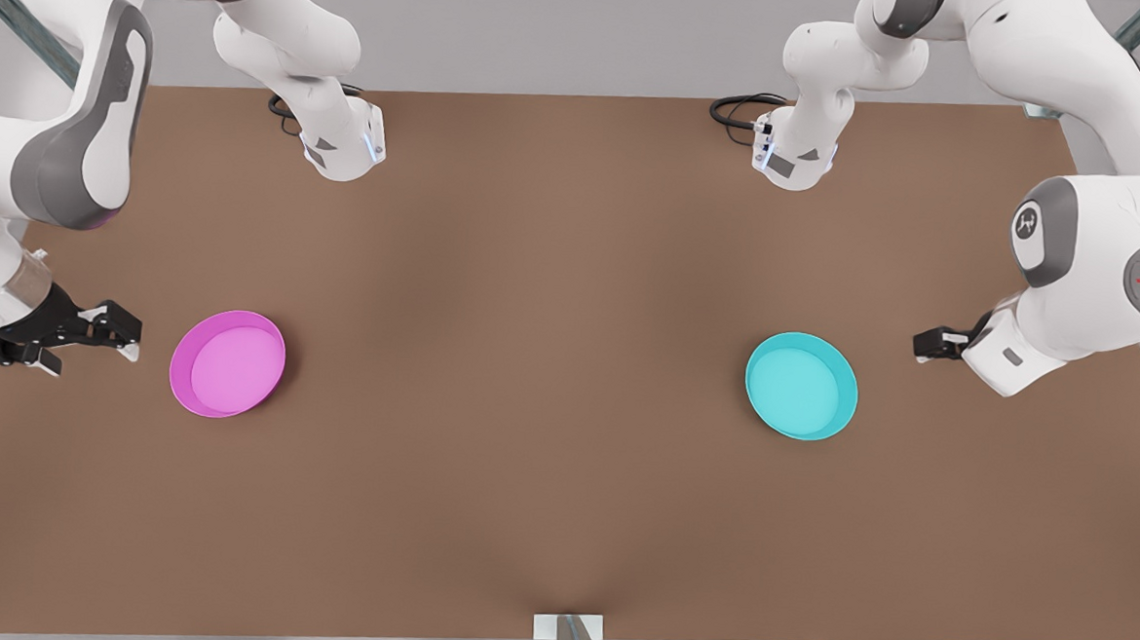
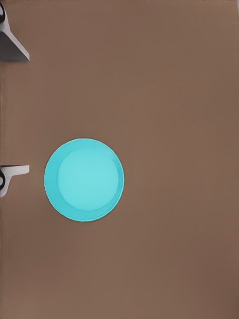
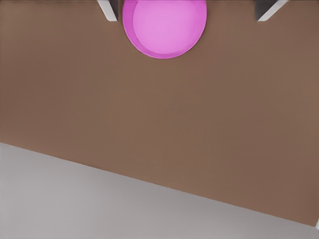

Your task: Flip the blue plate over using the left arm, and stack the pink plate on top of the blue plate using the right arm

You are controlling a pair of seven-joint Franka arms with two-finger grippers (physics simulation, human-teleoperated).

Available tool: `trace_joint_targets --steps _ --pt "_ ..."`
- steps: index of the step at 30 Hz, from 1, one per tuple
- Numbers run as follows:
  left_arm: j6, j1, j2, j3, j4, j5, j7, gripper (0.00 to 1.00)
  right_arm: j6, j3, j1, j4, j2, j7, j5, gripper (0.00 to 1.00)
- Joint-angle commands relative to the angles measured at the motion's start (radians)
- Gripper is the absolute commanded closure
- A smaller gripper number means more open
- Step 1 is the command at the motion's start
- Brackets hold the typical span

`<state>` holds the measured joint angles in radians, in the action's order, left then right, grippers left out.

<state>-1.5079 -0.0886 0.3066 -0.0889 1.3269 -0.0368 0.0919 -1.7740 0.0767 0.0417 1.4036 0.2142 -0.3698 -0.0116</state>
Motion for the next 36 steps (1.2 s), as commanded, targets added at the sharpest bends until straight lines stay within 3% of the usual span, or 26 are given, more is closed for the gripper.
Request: trace_joint_targets --steps 1,3,6,9,13,21,33,34,35,36 --pt "0.000 0.001 0.000 0.001 0.000 -0.023 0.005 0.00 -0.001 0.000 0.001 0.000 0.001 0.000 -0.001 0.00" --pt "-0.002 0.004 0.031 -0.002 0.000 -0.014 0.011 0.00 -0.005 0.000 0.003 -0.002 0.004 0.000 -0.010 0.00" --pt "-0.008 0.158 0.088 -0.045 0.077 0.305 0.140 0.00 -0.025 0.002 0.004 -0.002 0.022 0.002 -0.014 0.00" --pt "-0.155 0.224 0.112 -0.049 0.265 0.399 0.356 0.00 -0.088 0.002 0.003 -0.002 0.021 0.002 -0.014 0.00" --pt "-0.176 0.273 0.246 -0.057 0.288 0.498 0.565 0.00 -0.090 0.002 0.003 -0.002 0.025 0.003 -0.014 0.00" --pt "-0.225 0.202 0.371 -0.051 0.287 0.494 0.588 0.00 -0.097 0.002 0.001 0.000 0.028 0.003 -0.015 0.00" --pt "-0.325 0.141 0.416 -0.054 0.288 0.489 0.560 0.00 -0.096 0.000 0.003 0.000 0.028 0.003 -0.014 0.00" --pt "-0.325 0.139 0.417 -0.055 0.288 0.489 0.560 0.05 -0.096 0.002 0.003 -0.002 0.028 0.003 -0.014 0.00" --pt "-0.325 0.133 0.417 -0.055 0.288 0.488 0.560 0.25 -0.096 0.002 0.001 0.000 0.028 0.003 -0.014 0.00" --pt "-0.325 0.132 0.422 -0.055 0.288 0.488 0.560 0.35 -0.096 0.000 0.001 0.000 0.028 0.003 -0.014 0.00"
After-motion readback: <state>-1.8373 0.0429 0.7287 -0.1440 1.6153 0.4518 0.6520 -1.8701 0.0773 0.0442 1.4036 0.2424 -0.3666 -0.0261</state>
